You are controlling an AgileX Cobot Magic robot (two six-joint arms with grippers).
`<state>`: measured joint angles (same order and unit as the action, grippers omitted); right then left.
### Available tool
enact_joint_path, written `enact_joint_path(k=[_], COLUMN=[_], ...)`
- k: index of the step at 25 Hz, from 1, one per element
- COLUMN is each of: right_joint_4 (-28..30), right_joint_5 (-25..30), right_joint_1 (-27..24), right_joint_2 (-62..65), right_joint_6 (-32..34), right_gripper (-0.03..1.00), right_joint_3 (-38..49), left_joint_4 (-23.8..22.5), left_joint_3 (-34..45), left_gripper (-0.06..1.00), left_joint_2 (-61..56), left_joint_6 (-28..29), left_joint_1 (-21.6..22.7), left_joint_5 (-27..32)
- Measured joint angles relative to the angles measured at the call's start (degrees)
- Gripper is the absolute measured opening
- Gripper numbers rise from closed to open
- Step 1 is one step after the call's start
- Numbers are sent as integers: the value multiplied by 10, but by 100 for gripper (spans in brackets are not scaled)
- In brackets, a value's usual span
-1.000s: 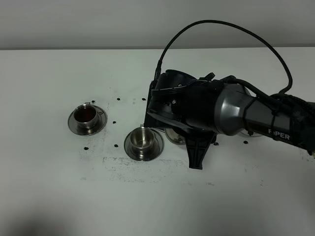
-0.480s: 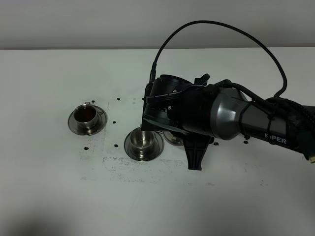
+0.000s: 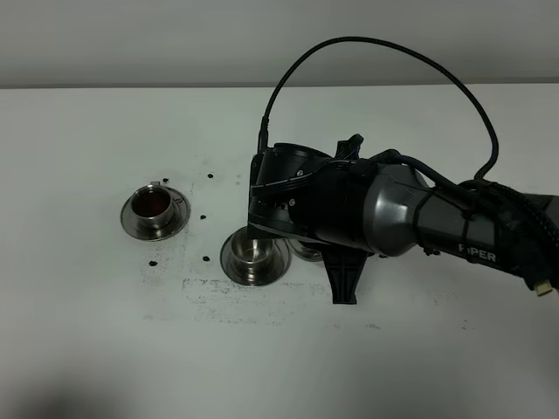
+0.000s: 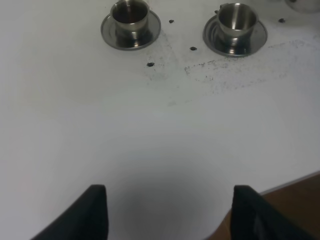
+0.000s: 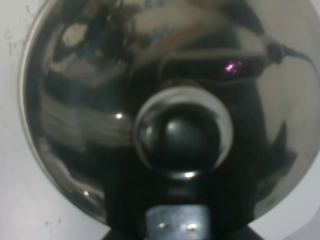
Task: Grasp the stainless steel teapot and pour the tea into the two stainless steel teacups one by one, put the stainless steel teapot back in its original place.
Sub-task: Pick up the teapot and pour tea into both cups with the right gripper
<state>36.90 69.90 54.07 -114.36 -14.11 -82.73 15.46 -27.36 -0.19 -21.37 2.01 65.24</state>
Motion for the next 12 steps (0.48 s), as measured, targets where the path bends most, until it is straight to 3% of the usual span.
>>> enact_joint_path(k=[12], right_joint_4=[14], right_joint_5=[0], right_joint_1=[0], right_joint_2=[-14], right_joint_6=[0], right_gripper=[17], right_joint_3=[2], left_joint_4=[0], left_joint_3=[0], left_gripper=[52], left_joint_2=[0], left_joint_6=[0], left_joint_1=[0], left_joint_5=[0])
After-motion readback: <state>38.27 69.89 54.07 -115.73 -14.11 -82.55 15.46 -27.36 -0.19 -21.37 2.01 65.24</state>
